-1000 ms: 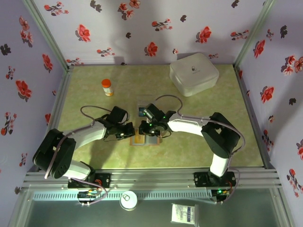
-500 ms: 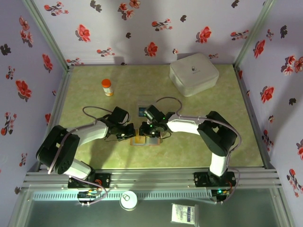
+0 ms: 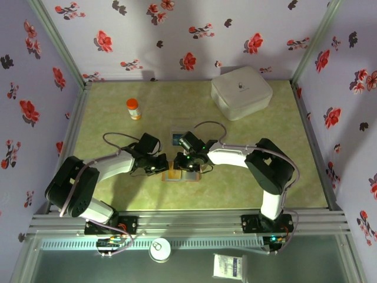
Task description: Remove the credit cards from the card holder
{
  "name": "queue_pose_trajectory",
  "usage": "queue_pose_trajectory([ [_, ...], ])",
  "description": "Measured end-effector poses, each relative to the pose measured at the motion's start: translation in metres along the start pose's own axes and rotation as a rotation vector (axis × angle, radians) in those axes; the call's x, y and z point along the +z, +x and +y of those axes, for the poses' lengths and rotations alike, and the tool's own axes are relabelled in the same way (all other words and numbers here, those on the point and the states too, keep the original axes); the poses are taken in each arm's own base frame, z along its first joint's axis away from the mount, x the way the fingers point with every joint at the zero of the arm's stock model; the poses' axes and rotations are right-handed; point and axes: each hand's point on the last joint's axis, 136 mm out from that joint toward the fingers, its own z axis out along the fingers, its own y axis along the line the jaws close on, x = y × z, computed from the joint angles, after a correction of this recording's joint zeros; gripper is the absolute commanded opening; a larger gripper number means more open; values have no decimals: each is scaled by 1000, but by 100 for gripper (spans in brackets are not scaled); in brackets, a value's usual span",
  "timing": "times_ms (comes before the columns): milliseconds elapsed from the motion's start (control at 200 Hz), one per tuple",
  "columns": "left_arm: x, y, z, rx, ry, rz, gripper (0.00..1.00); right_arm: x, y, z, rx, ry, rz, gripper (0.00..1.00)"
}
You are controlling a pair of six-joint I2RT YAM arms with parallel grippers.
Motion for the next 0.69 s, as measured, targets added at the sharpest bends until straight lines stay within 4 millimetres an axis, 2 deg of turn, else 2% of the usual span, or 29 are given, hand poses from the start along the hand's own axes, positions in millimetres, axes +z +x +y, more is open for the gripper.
queue_pose_trajectory([
  [465,-2,1,0,1,2,-2,2,-6,0,-5,-14,29,-11,28],
  [695,-7,0,-3,5,10,-10,2,-21,-1,3,-22,-2,-36,29],
])
